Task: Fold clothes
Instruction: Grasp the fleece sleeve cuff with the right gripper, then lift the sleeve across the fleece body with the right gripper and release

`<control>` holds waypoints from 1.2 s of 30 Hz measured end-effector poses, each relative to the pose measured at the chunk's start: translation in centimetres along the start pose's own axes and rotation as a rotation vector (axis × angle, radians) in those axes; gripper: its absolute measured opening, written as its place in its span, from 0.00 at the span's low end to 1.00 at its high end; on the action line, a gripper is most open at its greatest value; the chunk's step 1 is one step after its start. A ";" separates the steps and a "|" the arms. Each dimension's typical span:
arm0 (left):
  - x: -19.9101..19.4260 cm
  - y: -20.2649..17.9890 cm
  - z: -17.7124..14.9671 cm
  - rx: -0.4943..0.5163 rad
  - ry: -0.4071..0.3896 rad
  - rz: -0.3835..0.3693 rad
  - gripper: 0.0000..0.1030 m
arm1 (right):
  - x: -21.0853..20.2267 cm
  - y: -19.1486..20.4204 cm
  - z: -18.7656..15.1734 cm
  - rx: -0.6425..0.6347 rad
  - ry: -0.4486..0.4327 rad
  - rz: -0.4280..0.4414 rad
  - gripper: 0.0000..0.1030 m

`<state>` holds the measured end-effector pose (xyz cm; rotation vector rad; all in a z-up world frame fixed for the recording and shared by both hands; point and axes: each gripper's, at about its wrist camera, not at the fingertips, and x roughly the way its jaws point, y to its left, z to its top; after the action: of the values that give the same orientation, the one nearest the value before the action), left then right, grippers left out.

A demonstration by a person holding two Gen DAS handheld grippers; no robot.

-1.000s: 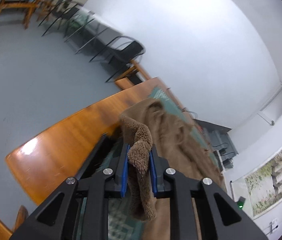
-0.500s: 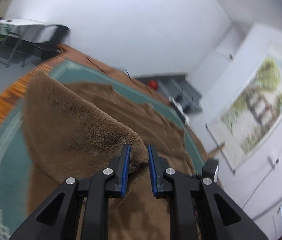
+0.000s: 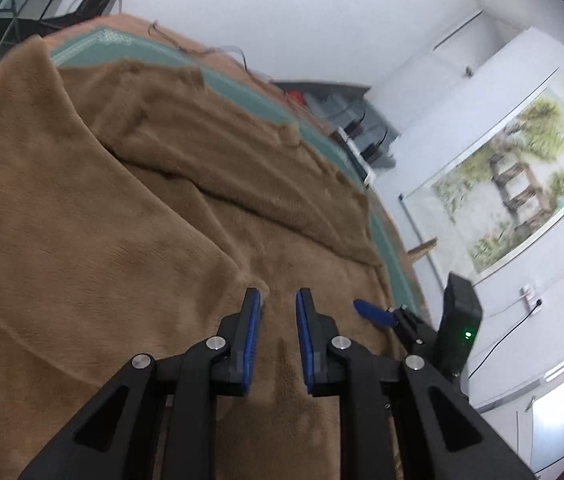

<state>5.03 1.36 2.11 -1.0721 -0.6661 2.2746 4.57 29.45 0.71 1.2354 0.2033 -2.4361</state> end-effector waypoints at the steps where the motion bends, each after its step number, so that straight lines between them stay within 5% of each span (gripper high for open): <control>1: -0.4 0.3 0.0 -0.007 -0.009 -0.005 0.20 | -0.4 -0.2 0.1 0.027 -0.003 0.025 0.99; 8: -2.0 4.1 -0.5 -0.084 -0.074 -0.003 0.35 | -1.4 2.0 3.4 0.147 -0.020 0.293 0.99; 13: -1.2 7.0 -1.2 -0.152 -0.056 -0.010 0.41 | 0.3 6.5 4.9 -0.065 0.004 0.093 0.85; 15: -0.9 8.0 -1.5 -0.177 -0.052 -0.032 0.42 | 1.2 7.8 5.0 -0.134 0.032 0.050 0.56; 16: -0.8 8.5 -1.7 -0.189 -0.050 -0.046 0.42 | 1.7 8.1 5.1 -0.148 0.050 0.048 0.51; 28: -0.7 9.8 -2.1 -0.218 -0.062 -0.150 0.49 | 4.1 11.1 7.2 -0.202 0.122 0.042 0.47; 32: -0.9 10.1 -2.2 -0.222 -0.064 -0.165 0.50 | 4.7 12.3 7.6 -0.220 0.120 0.062 0.20; 36: -1.1 10.3 -2.2 -0.229 -0.069 -0.178 0.50 | 3.5 13.4 8.7 -0.269 0.055 0.041 0.08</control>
<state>4.82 -6.45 -4.99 -0.9961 -1.0292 2.1266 1.81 13.65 3.80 1.1745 0.4986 -2.2523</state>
